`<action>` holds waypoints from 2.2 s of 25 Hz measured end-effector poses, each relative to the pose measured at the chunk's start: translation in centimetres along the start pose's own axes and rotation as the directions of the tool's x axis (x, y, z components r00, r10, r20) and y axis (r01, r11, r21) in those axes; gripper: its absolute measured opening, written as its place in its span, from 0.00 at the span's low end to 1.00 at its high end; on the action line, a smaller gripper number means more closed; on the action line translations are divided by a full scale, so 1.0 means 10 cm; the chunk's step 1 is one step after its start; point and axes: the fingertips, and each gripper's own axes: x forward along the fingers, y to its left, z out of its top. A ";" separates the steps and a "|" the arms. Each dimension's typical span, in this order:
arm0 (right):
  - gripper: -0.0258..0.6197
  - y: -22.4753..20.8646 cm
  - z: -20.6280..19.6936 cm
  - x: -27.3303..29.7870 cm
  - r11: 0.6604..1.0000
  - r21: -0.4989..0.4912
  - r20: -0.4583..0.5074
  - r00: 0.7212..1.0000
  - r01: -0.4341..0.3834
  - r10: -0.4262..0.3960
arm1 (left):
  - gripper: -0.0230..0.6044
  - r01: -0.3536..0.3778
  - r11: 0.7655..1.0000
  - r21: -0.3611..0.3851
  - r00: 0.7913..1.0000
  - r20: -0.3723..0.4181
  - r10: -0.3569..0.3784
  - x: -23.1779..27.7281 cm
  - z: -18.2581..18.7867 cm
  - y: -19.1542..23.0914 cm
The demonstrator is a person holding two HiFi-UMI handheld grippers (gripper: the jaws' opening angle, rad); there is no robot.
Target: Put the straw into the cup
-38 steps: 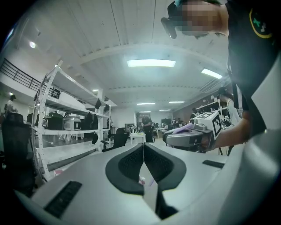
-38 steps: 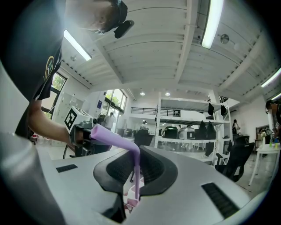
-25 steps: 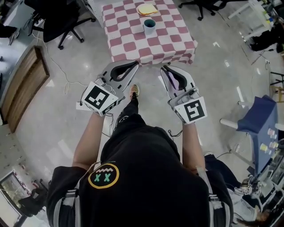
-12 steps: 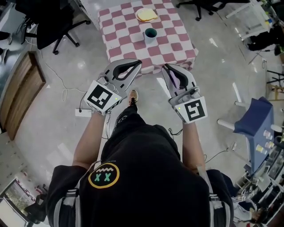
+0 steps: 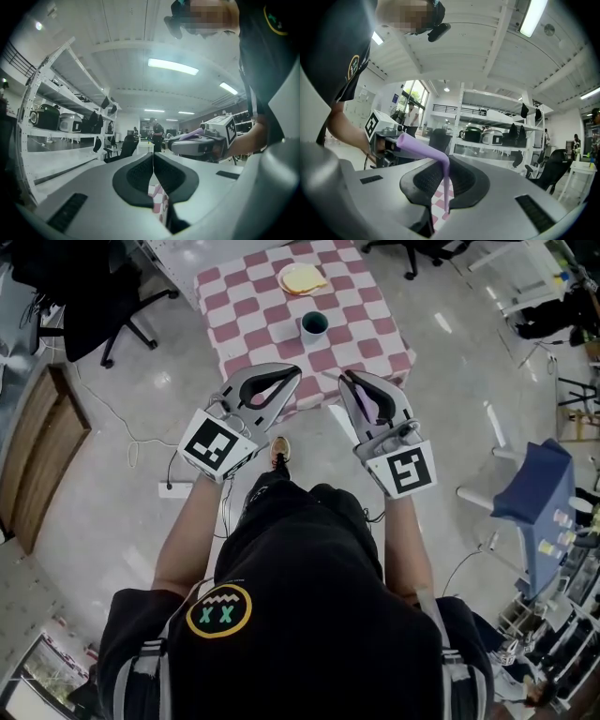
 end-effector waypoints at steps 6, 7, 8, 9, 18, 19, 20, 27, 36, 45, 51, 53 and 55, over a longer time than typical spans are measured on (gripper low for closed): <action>0.12 -0.15 -0.06 0.13 1.000 -0.002 0.000 1.000 0.005 -0.005 | 0.07 0.018 1.000 0.010 1.000 -0.012 -0.018 0.14 -0.03 0.15; 0.12 -0.17 -0.06 0.16 1.000 -0.001 0.002 1.000 0.005 -0.005 | 0.07 0.016 1.000 0.013 1.000 -0.015 -0.016 0.16 -0.03 0.18; 0.12 -0.20 -0.06 0.18 1.000 0.000 0.005 1.000 0.004 -0.004 | 0.07 0.012 1.000 0.016 1.000 -0.017 -0.012 0.18 -0.03 0.21; 0.12 -0.23 -0.06 0.20 1.000 0.000 0.007 1.000 0.003 -0.003 | 0.07 0.010 1.000 0.019 1.000 -0.019 -0.010 0.21 -0.03 0.24; 0.12 -0.50 -0.17 0.35 1.000 0.000 0.022 0.999 -0.026 0.026 | 0.07 -0.021 0.999 0.041 1.000 -0.022 0.022 0.50 -0.09 0.42; 0.12 -0.53 -0.19 0.37 1.000 -0.004 0.022 0.999 -0.031 0.031 | 0.07 -0.028 0.998 0.049 0.999 -0.021 0.029 0.53 -0.09 0.44; 0.12 -0.56 -0.20 0.39 0.999 -0.007 0.023 0.999 -0.036 0.037 | 0.07 -0.033 0.998 0.056 0.999 -0.020 0.035 0.57 -0.09 0.46; 0.12 -0.78 -0.28 0.54 0.999 -0.010 0.035 0.998 -0.052 0.052 | 0.07 -0.059 0.998 0.019 0.998 -0.008 0.059 0.85 0.00 0.54; 0.12 -0.99 -0.56 0.84 0.997 -0.018 0.023 0.997 -0.071 0.072 | 0.07 -0.085 0.996 0.013 0.996 -0.006 0.085 1.06 -0.25 0.81; 0.12 -1.15 -0.91 1.10 0.997 -0.011 0.010 0.997 -0.071 0.071 | 0.07 -0.100 0.995 0.013 0.995 0.002 0.100 1.27 -0.52 1.04; 0.12 -1.17 -1.26 1.24 0.987 -0.100 -0.077 0.990 -0.122 0.114 | 0.07 -0.103 0.994 0.018 0.995 0.002 0.103 1.38 -0.71 1.16; 0.12 -1.19 -1.35 1.28 0.989 -0.086 -0.074 0.991 -0.116 0.110 | 0.07 -0.103 0.995 0.015 0.995 -0.002 0.103 1.42 -0.79 1.20; 0.12 -1.21 -1.47 1.32 0.989 -0.091 -0.089 0.990 -0.120 0.112 | 0.07 -0.104 0.995 0.007 0.995 -0.003 0.104 1.44 -0.86 1.23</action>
